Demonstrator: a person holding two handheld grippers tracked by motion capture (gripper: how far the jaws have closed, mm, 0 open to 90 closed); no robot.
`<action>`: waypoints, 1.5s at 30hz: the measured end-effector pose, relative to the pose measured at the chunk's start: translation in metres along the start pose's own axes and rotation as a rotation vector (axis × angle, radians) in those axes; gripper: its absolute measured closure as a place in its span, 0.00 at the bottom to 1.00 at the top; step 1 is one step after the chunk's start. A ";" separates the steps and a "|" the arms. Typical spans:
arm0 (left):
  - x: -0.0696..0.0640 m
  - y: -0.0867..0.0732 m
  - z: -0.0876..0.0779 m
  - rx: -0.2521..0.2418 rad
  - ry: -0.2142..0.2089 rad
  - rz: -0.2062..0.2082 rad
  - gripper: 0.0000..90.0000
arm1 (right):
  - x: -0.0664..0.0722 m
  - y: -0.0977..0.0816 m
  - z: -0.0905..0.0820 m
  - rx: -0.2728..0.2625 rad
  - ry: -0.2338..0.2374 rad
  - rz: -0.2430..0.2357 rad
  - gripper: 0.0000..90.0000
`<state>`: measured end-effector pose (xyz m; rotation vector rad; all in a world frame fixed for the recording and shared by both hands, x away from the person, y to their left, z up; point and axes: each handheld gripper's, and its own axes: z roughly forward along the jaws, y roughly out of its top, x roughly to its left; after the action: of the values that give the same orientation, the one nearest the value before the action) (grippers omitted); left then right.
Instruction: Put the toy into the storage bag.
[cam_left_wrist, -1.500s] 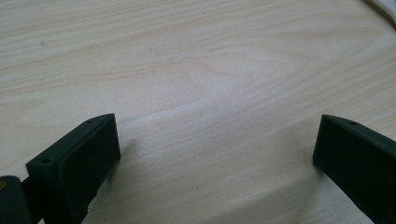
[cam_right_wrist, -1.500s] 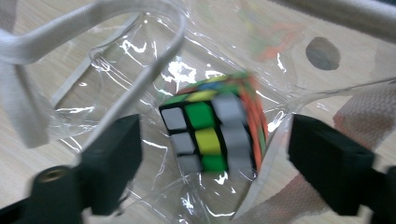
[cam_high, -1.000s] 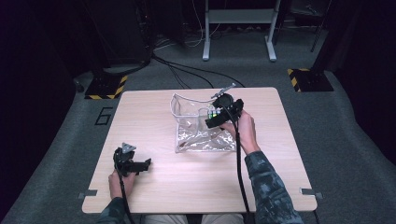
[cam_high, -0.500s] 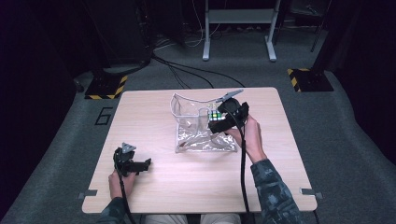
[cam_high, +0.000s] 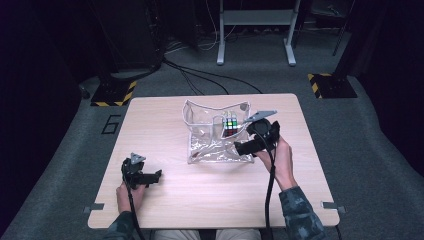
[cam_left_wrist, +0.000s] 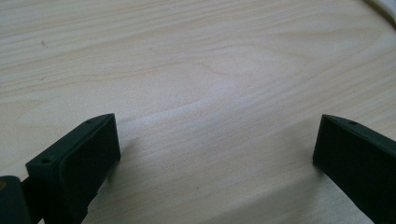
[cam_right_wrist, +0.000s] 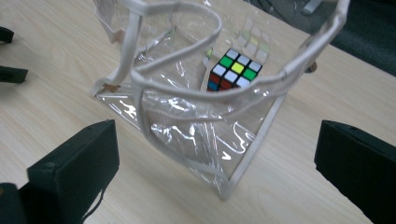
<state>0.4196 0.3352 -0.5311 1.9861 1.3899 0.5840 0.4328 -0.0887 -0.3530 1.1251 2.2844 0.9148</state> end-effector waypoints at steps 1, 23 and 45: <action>0.000 0.000 0.000 0.002 0.001 0.003 0.01 | 0.001 -0.005 -0.001 0.004 -0.003 0.019 0.00; -0.001 -0.001 0.000 -0.010 -0.004 -0.006 0.01 | 0.000 -0.105 -0.003 0.014 -0.060 0.155 0.00; -0.001 -0.002 -0.001 -0.010 -0.003 -0.006 0.01 | -0.016 -0.185 0.035 0.098 -0.067 0.262 0.00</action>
<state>0.4179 0.3352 -0.5317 1.9737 1.3883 0.5833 0.3669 -0.1722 -0.5090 1.5013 2.1826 0.8515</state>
